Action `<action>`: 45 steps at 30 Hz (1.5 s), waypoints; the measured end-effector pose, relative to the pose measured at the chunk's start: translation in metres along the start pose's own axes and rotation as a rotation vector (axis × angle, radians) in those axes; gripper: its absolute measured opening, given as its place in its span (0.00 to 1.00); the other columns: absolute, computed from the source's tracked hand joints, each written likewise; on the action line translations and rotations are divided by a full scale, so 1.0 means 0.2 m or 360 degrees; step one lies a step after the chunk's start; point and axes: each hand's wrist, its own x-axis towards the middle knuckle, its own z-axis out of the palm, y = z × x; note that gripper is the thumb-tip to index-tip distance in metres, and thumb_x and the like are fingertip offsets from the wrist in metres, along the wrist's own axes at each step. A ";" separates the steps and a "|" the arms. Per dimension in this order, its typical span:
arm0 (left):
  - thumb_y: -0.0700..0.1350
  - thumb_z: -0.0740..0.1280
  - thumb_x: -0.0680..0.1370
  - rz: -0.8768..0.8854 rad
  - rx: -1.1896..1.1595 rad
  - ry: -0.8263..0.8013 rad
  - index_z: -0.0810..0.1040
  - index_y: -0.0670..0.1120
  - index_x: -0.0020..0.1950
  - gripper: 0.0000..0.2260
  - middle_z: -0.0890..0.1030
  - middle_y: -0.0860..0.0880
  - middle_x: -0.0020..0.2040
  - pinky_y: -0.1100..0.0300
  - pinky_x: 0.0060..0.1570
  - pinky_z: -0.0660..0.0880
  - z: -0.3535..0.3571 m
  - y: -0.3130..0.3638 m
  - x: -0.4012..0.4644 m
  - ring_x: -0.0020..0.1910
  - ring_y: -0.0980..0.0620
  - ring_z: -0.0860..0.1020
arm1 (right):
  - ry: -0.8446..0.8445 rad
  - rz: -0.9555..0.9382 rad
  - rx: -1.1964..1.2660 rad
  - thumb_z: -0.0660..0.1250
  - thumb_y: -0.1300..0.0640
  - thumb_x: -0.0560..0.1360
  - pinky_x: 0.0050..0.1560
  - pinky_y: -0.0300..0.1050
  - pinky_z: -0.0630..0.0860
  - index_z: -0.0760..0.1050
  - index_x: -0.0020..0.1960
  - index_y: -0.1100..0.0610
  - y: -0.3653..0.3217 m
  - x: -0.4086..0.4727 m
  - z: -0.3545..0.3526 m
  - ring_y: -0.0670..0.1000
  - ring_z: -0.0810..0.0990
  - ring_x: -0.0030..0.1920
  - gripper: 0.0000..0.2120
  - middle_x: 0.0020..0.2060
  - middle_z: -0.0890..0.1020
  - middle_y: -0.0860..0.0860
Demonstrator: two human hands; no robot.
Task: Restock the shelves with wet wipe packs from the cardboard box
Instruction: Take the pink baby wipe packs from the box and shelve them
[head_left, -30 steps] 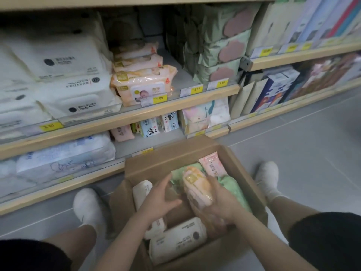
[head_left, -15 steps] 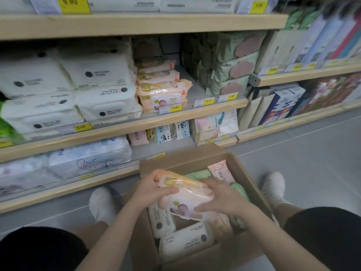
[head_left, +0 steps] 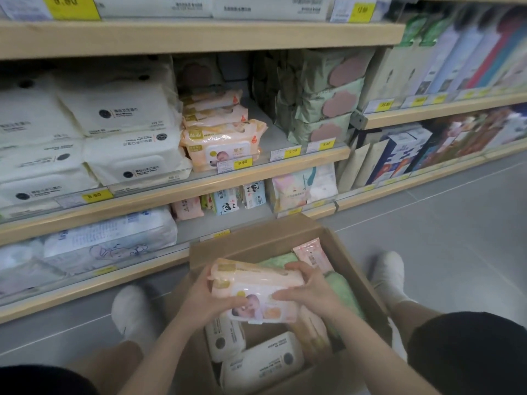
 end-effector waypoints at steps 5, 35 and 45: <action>0.51 0.82 0.54 -0.0109 0.0196 0.0247 0.69 0.57 0.58 0.37 0.79 0.60 0.47 0.63 0.41 0.75 0.01 -0.10 0.03 0.46 0.60 0.78 | 0.0138 0.0010 -0.0203 0.77 0.47 0.65 0.60 0.42 0.73 0.69 0.67 0.52 0.24 0.07 0.05 0.47 0.74 0.60 0.34 0.59 0.74 0.45; 0.56 0.83 0.50 -0.0121 0.0330 0.0281 0.69 0.55 0.63 0.44 0.79 0.60 0.54 0.62 0.47 0.76 0.02 -0.27 0.12 0.50 0.62 0.78 | 0.0176 0.0649 -0.1261 0.68 0.41 0.70 0.65 0.58 0.68 0.40 0.75 0.49 0.68 0.36 0.29 0.61 0.65 0.67 0.47 0.70 0.60 0.59; 0.52 0.83 0.52 -0.0086 0.0264 0.0341 0.70 0.60 0.54 0.35 0.78 0.62 0.49 0.70 0.38 0.73 0.01 -0.22 0.10 0.47 0.64 0.78 | 0.0308 0.0497 -0.1152 0.61 0.32 0.69 0.52 0.51 0.75 0.53 0.70 0.47 0.58 0.31 0.20 0.58 0.77 0.56 0.36 0.62 0.72 0.55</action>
